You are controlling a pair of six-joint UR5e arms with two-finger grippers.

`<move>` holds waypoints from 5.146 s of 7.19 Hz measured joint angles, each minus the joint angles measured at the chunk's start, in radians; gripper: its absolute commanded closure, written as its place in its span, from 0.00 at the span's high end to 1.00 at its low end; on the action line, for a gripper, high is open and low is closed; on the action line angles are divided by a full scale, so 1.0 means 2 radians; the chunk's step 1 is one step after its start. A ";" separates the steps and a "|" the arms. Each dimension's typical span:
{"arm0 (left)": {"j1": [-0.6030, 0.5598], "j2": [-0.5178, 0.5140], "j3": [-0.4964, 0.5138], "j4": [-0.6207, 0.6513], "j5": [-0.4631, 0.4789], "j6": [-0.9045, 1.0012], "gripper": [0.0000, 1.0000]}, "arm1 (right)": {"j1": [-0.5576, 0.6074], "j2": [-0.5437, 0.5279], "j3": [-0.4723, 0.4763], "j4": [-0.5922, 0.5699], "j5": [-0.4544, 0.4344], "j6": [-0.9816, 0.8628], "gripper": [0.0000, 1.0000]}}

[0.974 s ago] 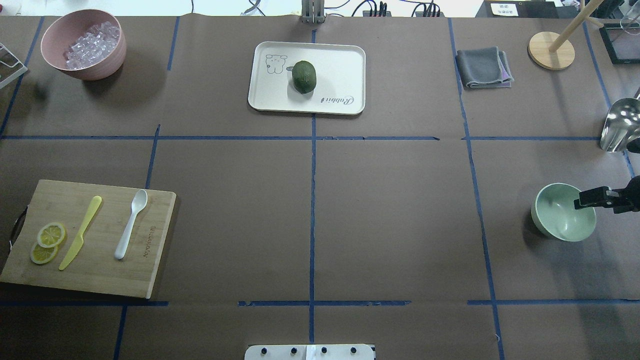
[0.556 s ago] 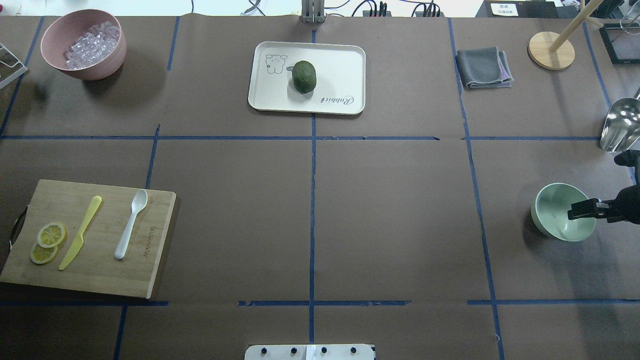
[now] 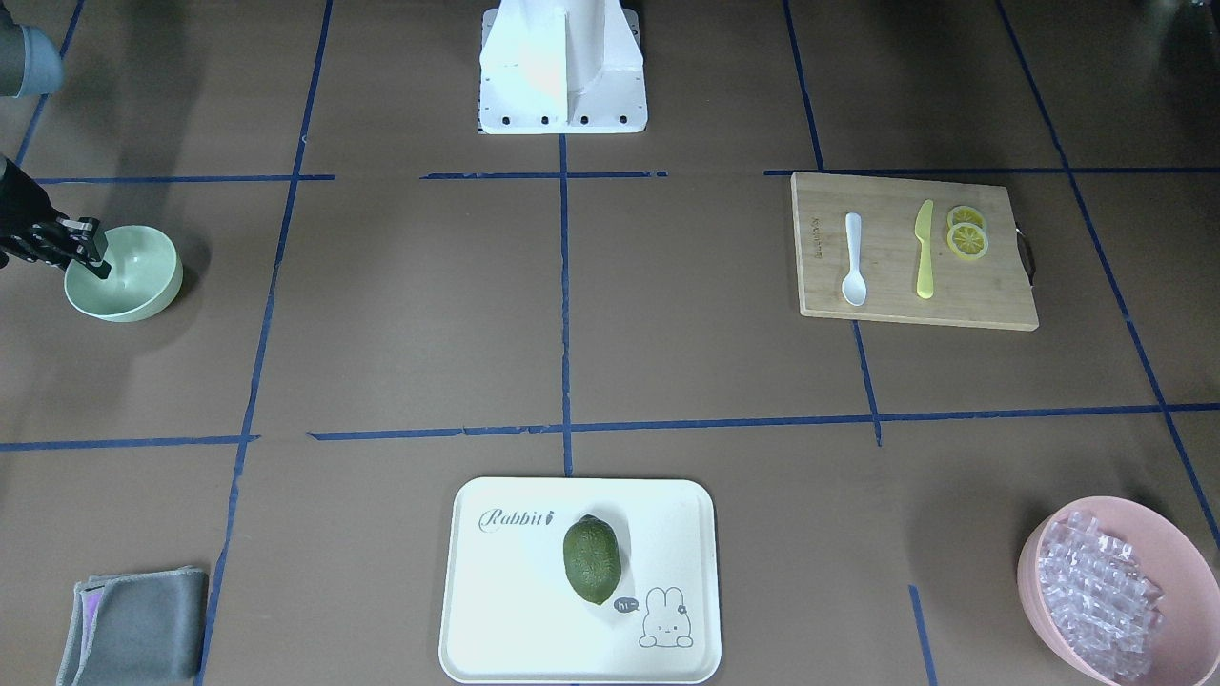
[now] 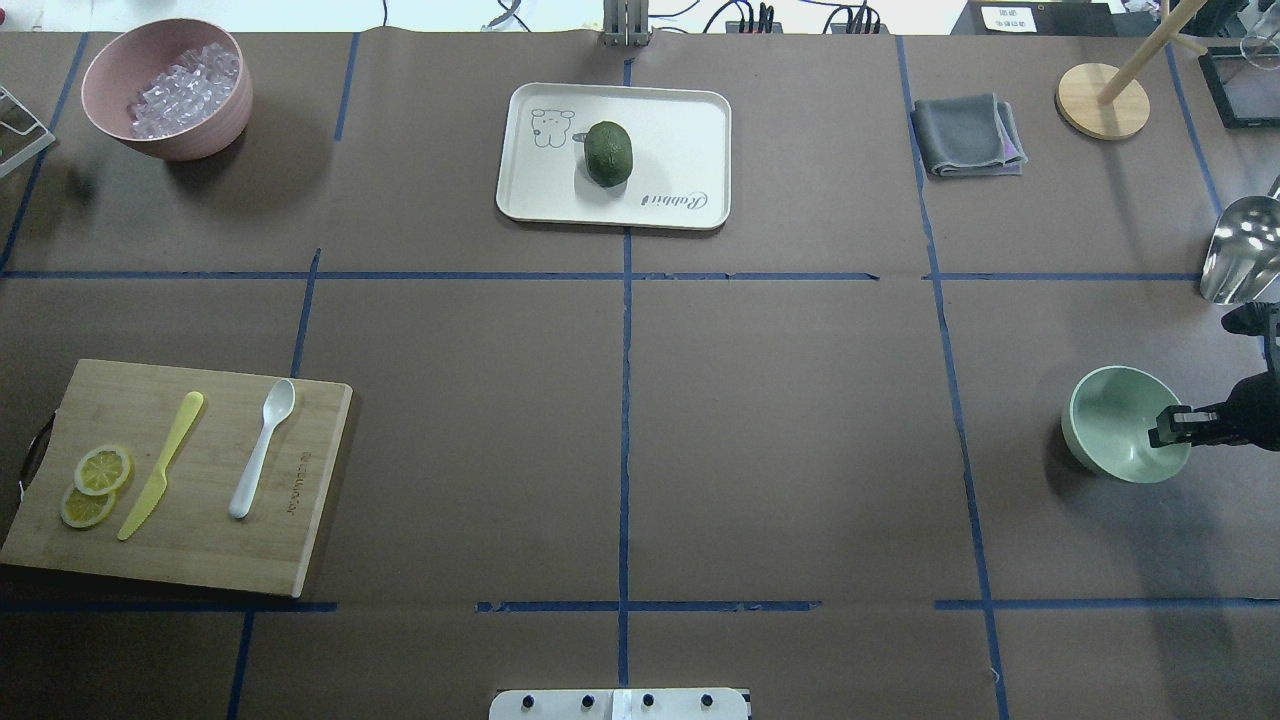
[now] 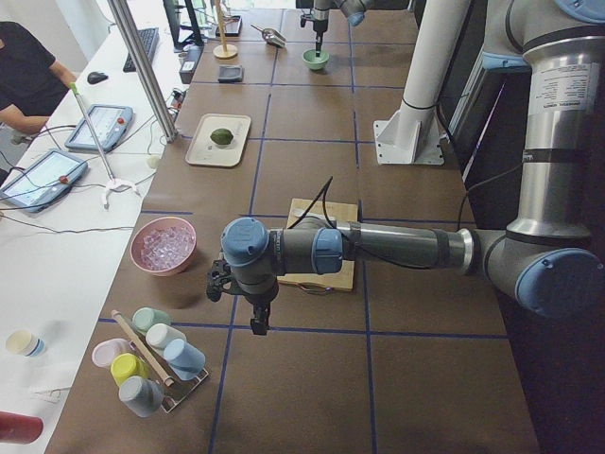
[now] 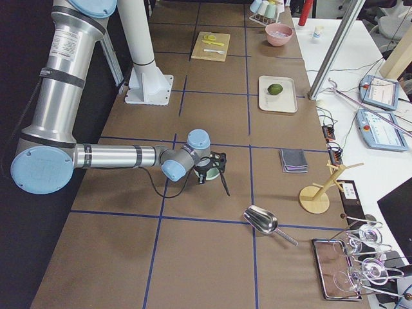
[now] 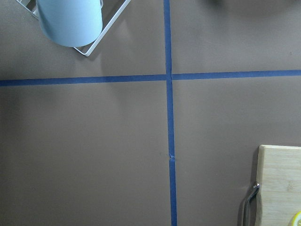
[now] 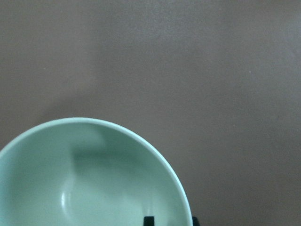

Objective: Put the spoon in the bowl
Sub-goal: 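Lower the right gripper to the pale green bowl rim and grasp it, then lift the green bowl with the right gripper and carry it to table center, then open the right gripper, releasing the bowl, and raise it away, then grasp the white spoon with the left gripper while the right arm returns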

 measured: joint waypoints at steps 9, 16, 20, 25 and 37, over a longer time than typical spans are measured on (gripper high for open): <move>0.000 0.000 -0.001 0.000 0.000 0.000 1.00 | 0.125 0.103 0.214 -0.291 0.136 0.006 0.00; 0.000 -0.001 -0.002 -0.001 -0.001 -0.014 1.00 | -0.197 0.444 0.024 -0.312 -0.115 0.272 0.00; 0.001 -0.001 -0.005 -0.001 -0.002 -0.023 1.00 | -0.214 0.449 -0.031 -0.269 -0.125 0.283 0.77; 0.001 -0.002 -0.006 -0.001 -0.002 -0.026 1.00 | -0.215 0.448 -0.028 -0.267 -0.124 0.284 0.99; 0.350 -0.010 -0.218 -0.088 0.107 -0.449 1.00 | 0.058 0.320 0.084 -0.415 0.054 -0.086 0.99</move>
